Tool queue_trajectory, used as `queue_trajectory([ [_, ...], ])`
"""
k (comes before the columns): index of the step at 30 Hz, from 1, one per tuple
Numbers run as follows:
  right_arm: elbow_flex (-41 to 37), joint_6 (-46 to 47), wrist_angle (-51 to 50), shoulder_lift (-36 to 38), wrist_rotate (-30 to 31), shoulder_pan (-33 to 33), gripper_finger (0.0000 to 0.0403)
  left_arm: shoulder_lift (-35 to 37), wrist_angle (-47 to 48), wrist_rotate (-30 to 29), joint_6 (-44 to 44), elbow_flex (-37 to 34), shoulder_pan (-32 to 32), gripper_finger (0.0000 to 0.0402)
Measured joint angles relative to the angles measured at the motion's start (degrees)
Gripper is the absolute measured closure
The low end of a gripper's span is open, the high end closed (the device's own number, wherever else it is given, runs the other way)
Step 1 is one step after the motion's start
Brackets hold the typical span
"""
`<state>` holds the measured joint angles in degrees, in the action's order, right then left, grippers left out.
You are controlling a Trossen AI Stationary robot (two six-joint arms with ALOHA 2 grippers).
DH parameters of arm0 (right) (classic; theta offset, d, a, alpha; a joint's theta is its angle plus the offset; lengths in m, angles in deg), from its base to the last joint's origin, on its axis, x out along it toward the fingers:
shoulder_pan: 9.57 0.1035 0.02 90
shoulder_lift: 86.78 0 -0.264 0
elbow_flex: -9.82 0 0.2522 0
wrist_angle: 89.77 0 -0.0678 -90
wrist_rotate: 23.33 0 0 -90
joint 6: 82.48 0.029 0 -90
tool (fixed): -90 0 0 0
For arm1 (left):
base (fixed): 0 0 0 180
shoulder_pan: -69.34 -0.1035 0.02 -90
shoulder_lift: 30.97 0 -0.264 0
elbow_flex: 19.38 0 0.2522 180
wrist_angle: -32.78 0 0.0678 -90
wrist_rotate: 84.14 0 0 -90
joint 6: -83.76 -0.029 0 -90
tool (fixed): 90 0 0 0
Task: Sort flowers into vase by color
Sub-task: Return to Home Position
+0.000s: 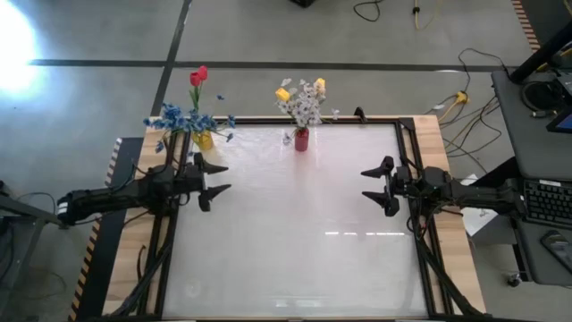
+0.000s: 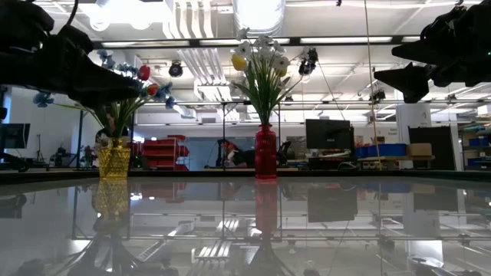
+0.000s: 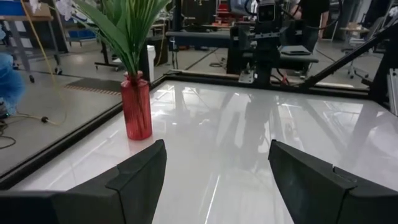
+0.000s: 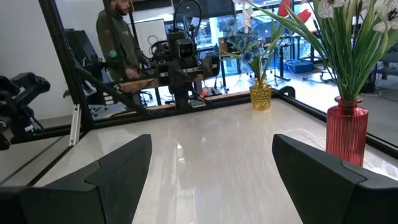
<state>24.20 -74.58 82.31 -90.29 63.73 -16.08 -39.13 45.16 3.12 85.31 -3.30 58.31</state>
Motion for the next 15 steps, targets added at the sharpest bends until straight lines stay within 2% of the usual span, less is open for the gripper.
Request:
queue_trajectory([
  [15, 0.0, 0.0, 0.0, 0.0, 0.0, 0.0, 0.0078, -2.2, 0.1, 0.0, 0.0, 0.6, 0.0, 0.0132],
])
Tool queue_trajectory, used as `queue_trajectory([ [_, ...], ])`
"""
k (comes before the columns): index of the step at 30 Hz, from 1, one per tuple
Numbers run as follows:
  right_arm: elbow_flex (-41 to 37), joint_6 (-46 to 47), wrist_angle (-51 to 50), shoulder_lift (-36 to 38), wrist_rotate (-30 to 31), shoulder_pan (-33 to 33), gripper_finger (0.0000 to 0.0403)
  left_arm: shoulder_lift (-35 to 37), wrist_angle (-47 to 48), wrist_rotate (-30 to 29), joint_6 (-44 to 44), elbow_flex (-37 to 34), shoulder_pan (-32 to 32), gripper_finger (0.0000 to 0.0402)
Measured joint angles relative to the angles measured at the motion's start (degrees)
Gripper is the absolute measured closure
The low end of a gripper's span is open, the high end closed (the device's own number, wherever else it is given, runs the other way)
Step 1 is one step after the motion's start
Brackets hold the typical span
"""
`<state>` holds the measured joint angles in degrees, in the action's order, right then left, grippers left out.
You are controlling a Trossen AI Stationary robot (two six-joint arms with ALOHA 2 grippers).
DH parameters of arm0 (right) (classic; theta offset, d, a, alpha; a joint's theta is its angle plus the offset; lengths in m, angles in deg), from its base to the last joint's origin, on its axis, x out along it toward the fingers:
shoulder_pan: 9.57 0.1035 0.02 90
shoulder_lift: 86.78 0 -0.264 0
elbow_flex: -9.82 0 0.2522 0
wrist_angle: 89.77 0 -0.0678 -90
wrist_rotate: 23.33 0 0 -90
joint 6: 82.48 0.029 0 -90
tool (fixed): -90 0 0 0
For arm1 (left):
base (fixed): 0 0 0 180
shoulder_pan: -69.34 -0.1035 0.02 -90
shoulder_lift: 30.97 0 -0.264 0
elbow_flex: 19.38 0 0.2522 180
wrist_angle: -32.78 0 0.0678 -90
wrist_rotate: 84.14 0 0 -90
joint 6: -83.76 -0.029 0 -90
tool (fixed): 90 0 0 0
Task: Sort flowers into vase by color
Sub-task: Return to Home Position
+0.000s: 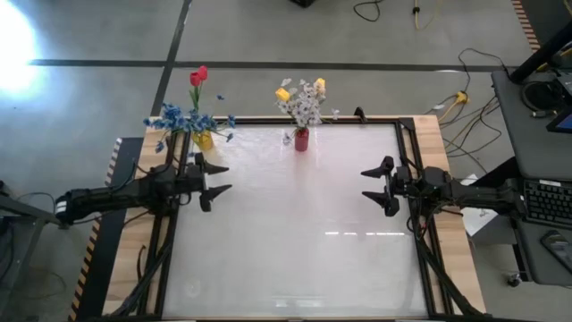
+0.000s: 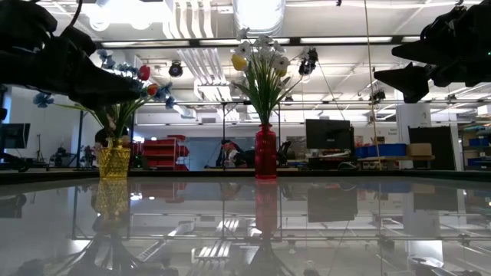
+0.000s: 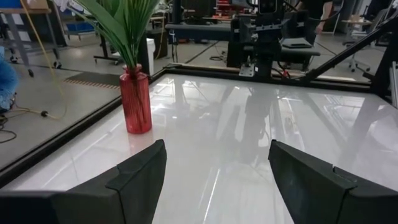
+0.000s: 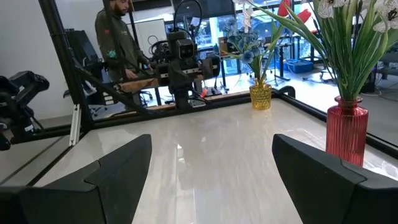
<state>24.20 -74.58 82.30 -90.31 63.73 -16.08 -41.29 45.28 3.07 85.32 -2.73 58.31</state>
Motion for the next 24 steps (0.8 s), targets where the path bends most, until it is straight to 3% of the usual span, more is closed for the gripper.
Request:
queue_trajectory([
  [24, 0.0, 0.0, 0.0, 0.0, 0.0, 0.0, 0.0078, -2.4, 0.0, -0.2, 0.0, 0.0, 0.0, 0.0132],
])
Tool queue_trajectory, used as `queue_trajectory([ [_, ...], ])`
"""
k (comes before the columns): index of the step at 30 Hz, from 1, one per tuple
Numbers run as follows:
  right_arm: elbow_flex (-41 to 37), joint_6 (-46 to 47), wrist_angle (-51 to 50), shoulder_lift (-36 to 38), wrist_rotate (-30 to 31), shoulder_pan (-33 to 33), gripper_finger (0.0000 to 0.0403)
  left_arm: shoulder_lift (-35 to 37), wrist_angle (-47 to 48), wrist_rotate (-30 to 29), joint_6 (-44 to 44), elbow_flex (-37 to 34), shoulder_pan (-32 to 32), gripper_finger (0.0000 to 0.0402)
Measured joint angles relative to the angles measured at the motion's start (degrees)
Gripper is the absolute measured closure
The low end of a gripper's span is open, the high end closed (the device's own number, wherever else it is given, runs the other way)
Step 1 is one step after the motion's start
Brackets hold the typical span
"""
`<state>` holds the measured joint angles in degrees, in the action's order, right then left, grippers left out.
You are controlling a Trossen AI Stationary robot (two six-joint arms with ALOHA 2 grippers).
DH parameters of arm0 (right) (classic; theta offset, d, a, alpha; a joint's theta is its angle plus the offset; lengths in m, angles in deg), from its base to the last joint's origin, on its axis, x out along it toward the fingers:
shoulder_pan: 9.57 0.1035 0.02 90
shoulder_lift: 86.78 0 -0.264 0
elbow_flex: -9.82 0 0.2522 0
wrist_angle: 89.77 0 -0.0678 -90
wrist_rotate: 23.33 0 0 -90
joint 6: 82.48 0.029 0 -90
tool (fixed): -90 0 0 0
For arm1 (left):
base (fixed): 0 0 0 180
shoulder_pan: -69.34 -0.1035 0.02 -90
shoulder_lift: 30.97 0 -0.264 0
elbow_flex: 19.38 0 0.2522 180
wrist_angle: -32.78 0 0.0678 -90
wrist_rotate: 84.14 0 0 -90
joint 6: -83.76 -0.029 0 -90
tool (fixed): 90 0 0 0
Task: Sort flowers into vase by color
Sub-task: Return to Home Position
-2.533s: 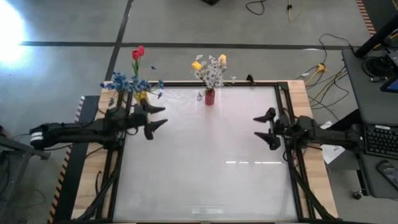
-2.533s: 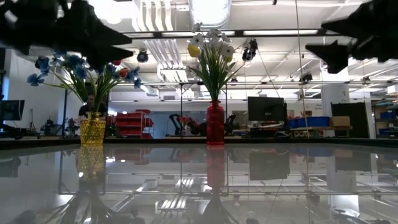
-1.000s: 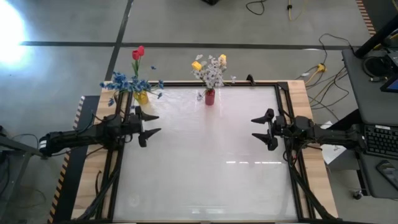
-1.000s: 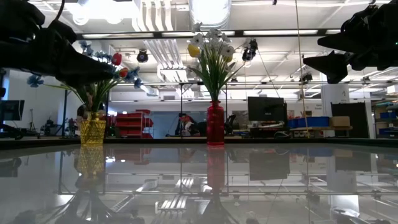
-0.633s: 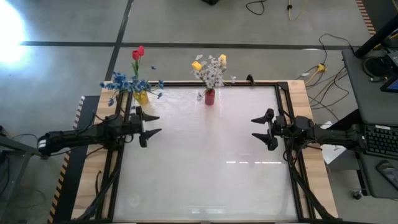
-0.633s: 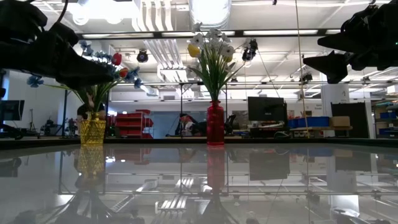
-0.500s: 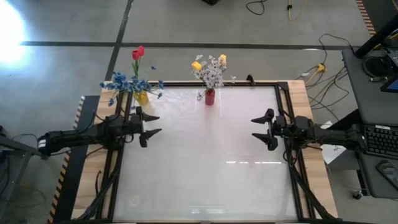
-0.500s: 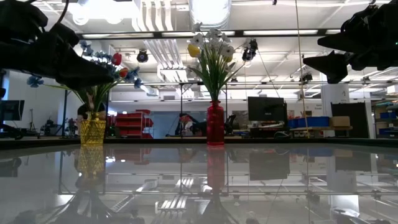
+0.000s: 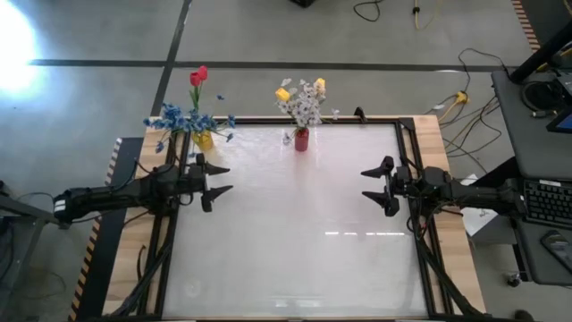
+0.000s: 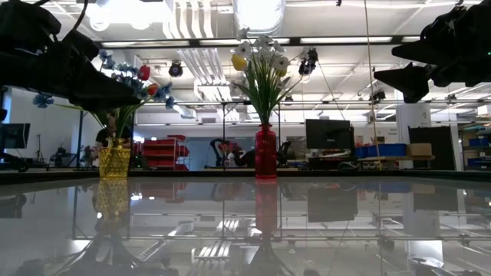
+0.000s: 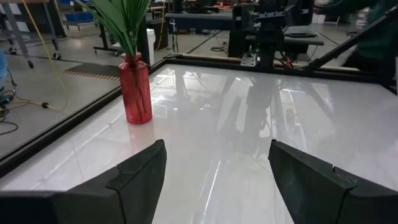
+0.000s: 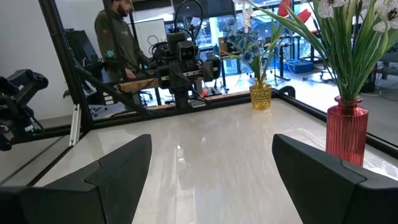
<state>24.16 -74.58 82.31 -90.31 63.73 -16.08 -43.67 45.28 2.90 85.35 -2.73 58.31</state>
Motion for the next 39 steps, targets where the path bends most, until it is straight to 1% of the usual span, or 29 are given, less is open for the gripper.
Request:
queue_trajectory([
  [39, 0.0, 0.0, 0.0, 0.0, 0.0, 0.0, 0.0078, -2.7, 0.0, 0.2, 0.0, 0.0, 0.0, 0.0132],
])
